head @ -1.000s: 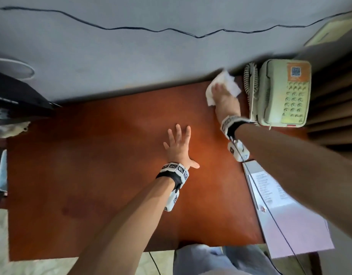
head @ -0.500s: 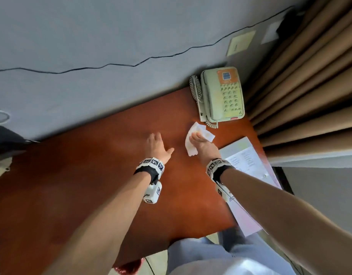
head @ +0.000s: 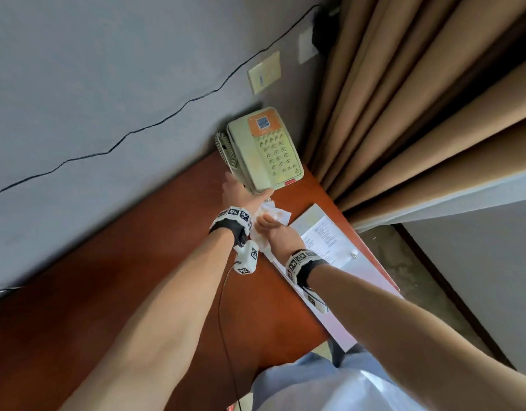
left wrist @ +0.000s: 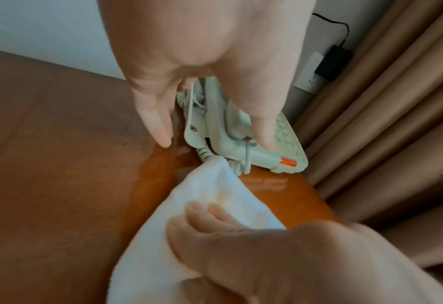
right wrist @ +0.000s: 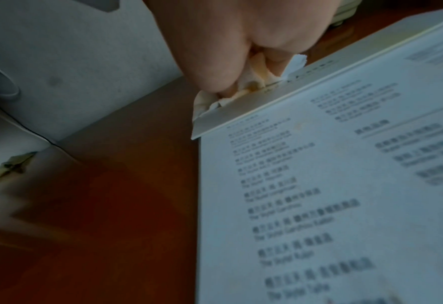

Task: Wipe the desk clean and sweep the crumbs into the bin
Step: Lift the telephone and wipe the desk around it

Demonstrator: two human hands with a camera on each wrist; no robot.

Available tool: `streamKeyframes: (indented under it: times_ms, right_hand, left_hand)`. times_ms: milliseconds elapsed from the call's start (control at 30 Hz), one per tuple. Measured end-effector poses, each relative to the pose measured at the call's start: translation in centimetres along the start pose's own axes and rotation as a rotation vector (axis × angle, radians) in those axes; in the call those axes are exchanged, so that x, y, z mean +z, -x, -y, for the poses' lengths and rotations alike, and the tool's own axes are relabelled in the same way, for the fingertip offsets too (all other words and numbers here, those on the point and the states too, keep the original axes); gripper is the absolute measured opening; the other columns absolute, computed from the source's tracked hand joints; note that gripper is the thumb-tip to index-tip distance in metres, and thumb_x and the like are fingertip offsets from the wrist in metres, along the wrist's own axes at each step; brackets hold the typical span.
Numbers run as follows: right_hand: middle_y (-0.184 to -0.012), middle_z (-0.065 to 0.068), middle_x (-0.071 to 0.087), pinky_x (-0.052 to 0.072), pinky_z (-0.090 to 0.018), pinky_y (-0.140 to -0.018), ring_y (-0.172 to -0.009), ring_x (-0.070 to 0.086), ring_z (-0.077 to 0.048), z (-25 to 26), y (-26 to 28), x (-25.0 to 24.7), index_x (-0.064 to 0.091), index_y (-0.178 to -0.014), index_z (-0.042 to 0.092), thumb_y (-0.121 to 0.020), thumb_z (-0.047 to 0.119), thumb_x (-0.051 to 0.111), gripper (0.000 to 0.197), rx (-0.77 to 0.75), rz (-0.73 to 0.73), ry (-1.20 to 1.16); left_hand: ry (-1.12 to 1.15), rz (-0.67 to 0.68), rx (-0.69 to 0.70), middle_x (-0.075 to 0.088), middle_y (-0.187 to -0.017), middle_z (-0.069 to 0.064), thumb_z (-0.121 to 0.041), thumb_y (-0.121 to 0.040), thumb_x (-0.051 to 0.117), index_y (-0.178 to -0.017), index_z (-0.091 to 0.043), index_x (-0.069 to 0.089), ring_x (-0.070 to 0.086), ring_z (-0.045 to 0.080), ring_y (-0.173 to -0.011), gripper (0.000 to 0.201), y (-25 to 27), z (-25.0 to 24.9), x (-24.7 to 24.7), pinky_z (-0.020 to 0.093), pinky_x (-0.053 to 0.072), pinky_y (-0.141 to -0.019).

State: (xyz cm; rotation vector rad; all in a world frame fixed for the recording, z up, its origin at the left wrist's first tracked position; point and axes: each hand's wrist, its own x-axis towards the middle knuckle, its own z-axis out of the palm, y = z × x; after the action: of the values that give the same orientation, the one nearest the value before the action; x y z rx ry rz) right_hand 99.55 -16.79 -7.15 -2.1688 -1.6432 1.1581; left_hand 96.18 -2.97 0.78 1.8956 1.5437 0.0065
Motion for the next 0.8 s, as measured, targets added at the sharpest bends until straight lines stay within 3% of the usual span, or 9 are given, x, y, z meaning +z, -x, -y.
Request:
streamKeyframes:
  times_ms: [67,133,167,233,300,433,600,733,800]
  right_hand:
    - [-0.128,-0.007,0.043,0.045,-0.033,-0.069,-0.097,0.062,-0.026,1.2,1.7,-1.7,0.025,-0.124,0.03,-0.075,-0.02,0.041,0.072,0.053,0.009,0.058]
    - [-0.12,-0.004,0.043,0.037,-0.028,-0.065,-0.102,0.065,-0.027,1.7,2.8,-2.6,0.027,-0.127,0.031,-0.079,-0.017,0.04,0.069,0.073,-0.024,0.059]
    - [-0.114,0.002,0.042,0.036,-0.026,-0.063,-0.103,0.066,-0.024,1.5,2.5,-2.2,0.033,-0.131,0.031,-0.083,-0.014,0.044,0.066,0.065,-0.034,0.062]
    - [-0.124,0.009,0.048,0.042,-0.026,-0.066,-0.114,0.063,-0.02,0.9,2.0,-1.3,0.041,-0.139,0.029,-0.094,0.004,0.05,0.053,0.092,-0.065,-0.002]
    - [-0.138,0.002,0.049,0.049,-0.03,-0.074,-0.12,0.06,-0.021,1.1,2.0,-1.7,0.04,-0.143,0.025,-0.1,0.02,0.05,0.044,0.086,-0.058,-0.042]
    - [-0.133,0.001,0.047,0.04,-0.028,-0.068,-0.123,0.054,-0.02,1.2,2.3,-2.3,0.047,-0.136,0.02,-0.1,0.017,0.045,0.036,0.024,-0.071,0.003]
    - [-0.158,0.009,0.025,0.053,-0.035,-0.092,-0.148,0.025,-0.014,0.2,1.4,-0.4,0.024,-0.155,0.028,-0.097,0.007,0.049,0.066,0.027,-0.013,0.041]
    - [-0.163,0.008,0.013,0.035,-0.031,-0.113,-0.152,0.006,-0.013,0.6,1.8,-1.0,0.015,-0.158,0.021,-0.102,0.007,0.041,0.063,-0.017,-0.015,0.084]
    - [-0.165,0.006,0.007,0.036,-0.031,-0.109,-0.152,0.003,-0.013,0.8,2.3,-1.6,0.018,-0.157,0.02,-0.101,0.004,0.041,0.063,-0.011,-0.069,0.081]
  left_hand:
    - [0.085,-0.002,-0.023,0.058,-0.114,0.008,-0.071,-0.039,0.086,-0.128,-0.02,0.035,0.065,0.029,-0.098,0.114,-0.1,-0.8,0.5,0.044,0.06,-0.085]
    - [0.127,-0.002,-0.079,0.055,-0.119,0.011,-0.07,-0.043,0.087,-0.133,-0.017,0.033,0.063,0.031,-0.101,0.117,-0.1,-1.8,0.7,0.043,0.059,-0.088]
    - [0.142,-0.009,-0.12,0.054,-0.121,0.013,-0.065,-0.048,0.089,-0.134,-0.015,0.033,0.062,0.032,-0.103,0.114,-0.1,-2.2,0.7,0.043,0.058,-0.09]
    - [0.175,-0.01,-0.183,0.052,-0.124,0.014,-0.056,-0.056,0.092,-0.133,-0.011,0.038,0.06,0.032,-0.106,0.104,-0.4,-2.6,0.8,0.041,0.057,-0.09]
    - [0.227,-0.014,-0.221,0.054,-0.123,0.012,-0.051,-0.055,0.095,-0.128,-0.01,0.043,0.061,0.029,-0.105,0.099,-0.6,-2.7,0.8,0.035,0.056,-0.084]
    - [0.323,-0.036,-0.239,0.056,-0.12,0.012,-0.048,-0.052,0.097,-0.122,-0.01,0.046,0.062,0.026,-0.099,0.096,-0.3,-2.4,0.8,0.024,0.051,-0.067]
    - [0.238,-0.073,-0.22,0.054,-0.116,0.012,-0.056,-0.047,0.094,-0.119,-0.011,0.043,0.06,0.03,-0.097,0.099,-0.1,-3.4,0.0,0.041,0.059,-0.084]
    - [0.174,-0.053,-0.224,0.055,-0.114,0.009,-0.064,-0.046,0.088,-0.118,-0.01,0.046,0.062,0.028,-0.098,0.099,-0.2,-4.9,-1.5,0.043,0.06,-0.084]
    - [0.178,-0.041,-0.258,0.058,-0.114,0.008,-0.066,-0.043,0.086,-0.119,-0.01,0.049,0.063,0.026,-0.097,0.102,-0.5,-5.9,-2.4,0.04,0.06,-0.082]
